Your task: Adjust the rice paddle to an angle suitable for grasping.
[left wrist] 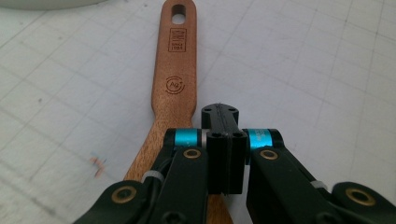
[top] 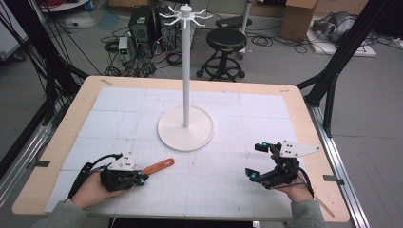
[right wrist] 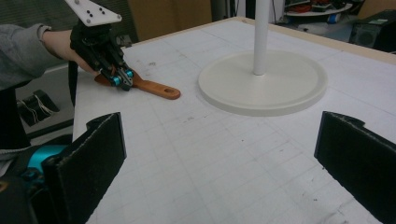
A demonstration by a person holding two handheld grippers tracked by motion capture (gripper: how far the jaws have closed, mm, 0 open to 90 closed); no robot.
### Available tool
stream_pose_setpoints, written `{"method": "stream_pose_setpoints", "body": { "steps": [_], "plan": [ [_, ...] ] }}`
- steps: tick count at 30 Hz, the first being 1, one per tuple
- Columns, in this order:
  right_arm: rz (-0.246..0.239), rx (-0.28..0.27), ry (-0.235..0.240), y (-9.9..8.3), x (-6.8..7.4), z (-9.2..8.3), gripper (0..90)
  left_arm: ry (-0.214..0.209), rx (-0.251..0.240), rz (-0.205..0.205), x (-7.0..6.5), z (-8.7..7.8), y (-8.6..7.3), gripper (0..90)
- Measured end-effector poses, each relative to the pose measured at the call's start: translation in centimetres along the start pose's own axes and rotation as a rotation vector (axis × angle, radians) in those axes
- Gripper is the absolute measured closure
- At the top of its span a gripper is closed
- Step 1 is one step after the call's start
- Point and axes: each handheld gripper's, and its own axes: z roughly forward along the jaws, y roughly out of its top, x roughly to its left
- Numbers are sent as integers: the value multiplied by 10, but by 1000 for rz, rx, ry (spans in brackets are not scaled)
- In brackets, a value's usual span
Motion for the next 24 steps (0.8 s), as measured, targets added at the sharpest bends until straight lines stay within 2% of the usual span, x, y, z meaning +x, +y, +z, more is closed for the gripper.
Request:
{"method": "stream_pose_setpoints", "body": {
  "steps": [5, 9, 14, 17, 19, 24],
  "plan": [
    [2, 1, -1, 0, 0, 0, 10, 11, -3, -23, 7, -5, -5, 897],
    [0, 0, -1, 0, 0, 0, 9, 12, 4, -27, 10, -6, -5, 897],
    [3, 23, 0, -1, 0, 3, 10, 13, -21, -10, 5, 1, 4, 896],
    [-1, 28, 6, -1, 1, 4, 10, 6, -1, 0, 3, 7, 11, 897],
    [-10, 27, -2, -1, 0, 4, 10, 13, 11, 0, 5, 12, 13, 897],
    [-7, 24, -4, -1, 0, 3, 10, 36, -1, -16, 13, 13, 14, 897]
  ]
}}
